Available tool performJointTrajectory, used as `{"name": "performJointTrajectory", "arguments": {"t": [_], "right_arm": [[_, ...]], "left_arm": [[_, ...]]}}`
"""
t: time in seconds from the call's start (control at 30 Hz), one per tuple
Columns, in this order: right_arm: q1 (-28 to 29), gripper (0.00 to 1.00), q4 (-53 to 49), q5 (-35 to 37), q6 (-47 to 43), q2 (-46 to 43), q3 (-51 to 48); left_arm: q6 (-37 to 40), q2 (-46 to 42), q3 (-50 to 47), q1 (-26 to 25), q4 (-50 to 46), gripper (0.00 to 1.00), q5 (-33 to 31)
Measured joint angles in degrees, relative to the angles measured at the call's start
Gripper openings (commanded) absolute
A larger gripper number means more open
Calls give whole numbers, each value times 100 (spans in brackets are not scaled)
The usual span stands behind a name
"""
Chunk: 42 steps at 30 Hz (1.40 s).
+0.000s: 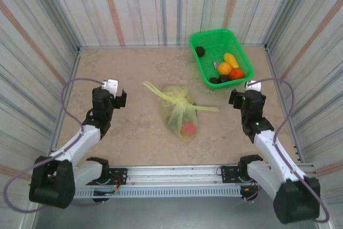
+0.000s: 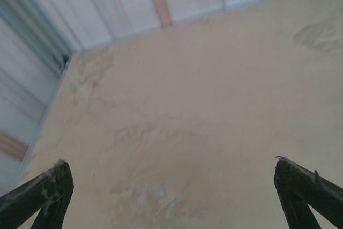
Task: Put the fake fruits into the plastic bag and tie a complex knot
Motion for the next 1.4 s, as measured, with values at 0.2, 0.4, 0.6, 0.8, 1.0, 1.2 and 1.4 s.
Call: {"name": "performJointTrajectory", "arguments": {"t": [0.2, 0.4, 0.6, 0.8, 1.0, 1.2, 1.4], "right_arm": [[-756, 99, 2118, -658, 0, 916, -1281], [-1224, 99, 3963, -1502, 17, 2253, -1690], [-1215, 99, 5237, -2188, -79, 3622, -1296], [-1104, 99, 4782, -2328, -199, 3696, -422], [-1099, 99, 4583, -2328, -216, 3698, -409], [-994, 99, 4559, -2271, -302, 3698, -426], [-1019, 99, 4557, -2275, -302, 3698, -426]], "left_arm": [[-223, 922, -581, 723, 979, 99, 730], [-313, 2048, -623, 675, 2474, 99, 1198], [-407, 2465, -439, 826, 2658, 99, 1523], [-474, 2463, -264, 909, 2721, 99, 1663], [-503, 2463, -264, 909, 2704, 99, 1685], [-516, 2463, -264, 909, 2704, 99, 1687], [-516, 2463, -264, 909, 2704, 98, 1687]]}}
